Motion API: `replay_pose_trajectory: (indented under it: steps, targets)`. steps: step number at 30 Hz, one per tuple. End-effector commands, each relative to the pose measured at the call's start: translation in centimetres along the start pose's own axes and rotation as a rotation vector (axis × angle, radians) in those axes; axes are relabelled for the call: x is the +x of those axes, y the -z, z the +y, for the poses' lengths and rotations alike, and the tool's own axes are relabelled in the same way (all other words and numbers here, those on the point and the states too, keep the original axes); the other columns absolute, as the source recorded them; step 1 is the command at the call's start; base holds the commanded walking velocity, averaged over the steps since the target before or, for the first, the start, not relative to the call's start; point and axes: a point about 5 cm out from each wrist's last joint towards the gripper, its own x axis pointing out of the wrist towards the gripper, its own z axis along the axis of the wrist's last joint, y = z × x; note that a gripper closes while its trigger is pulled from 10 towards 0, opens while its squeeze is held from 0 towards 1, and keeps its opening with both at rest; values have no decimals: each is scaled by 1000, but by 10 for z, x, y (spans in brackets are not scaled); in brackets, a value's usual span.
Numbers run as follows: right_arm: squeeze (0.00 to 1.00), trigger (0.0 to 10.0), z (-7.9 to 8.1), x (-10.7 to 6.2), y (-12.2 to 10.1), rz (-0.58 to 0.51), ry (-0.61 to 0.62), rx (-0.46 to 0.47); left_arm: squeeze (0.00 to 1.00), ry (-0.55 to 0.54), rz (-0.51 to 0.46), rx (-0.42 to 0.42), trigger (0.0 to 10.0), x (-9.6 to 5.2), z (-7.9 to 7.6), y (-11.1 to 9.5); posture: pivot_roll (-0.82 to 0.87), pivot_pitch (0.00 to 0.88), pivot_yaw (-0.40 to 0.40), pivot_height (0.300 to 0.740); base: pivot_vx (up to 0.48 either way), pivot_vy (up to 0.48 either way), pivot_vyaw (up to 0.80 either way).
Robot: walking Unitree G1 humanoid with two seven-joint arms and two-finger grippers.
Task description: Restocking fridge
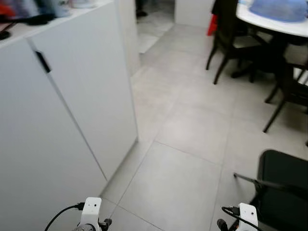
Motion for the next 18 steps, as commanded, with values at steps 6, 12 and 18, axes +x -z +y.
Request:
replay_pose_trajectory:
  steps: [6,12,18]
  targets:
    - [0,10000,-3,-1,2,19,0,-26,0,-11,21,-34,10000,0,0,4,110,0,-11,740,0,0,800]
    - [0,10000,-4,-1,2,22,-4,-38,0,-13,27,-34,10000,0,0,5,107,0,-12,740,0,0,800]
    - [0,10000,-4,-1,2,28,-12,-58,0,-16,33,-34,10000,0,0,7,104,0,-14,740,0,0,800]
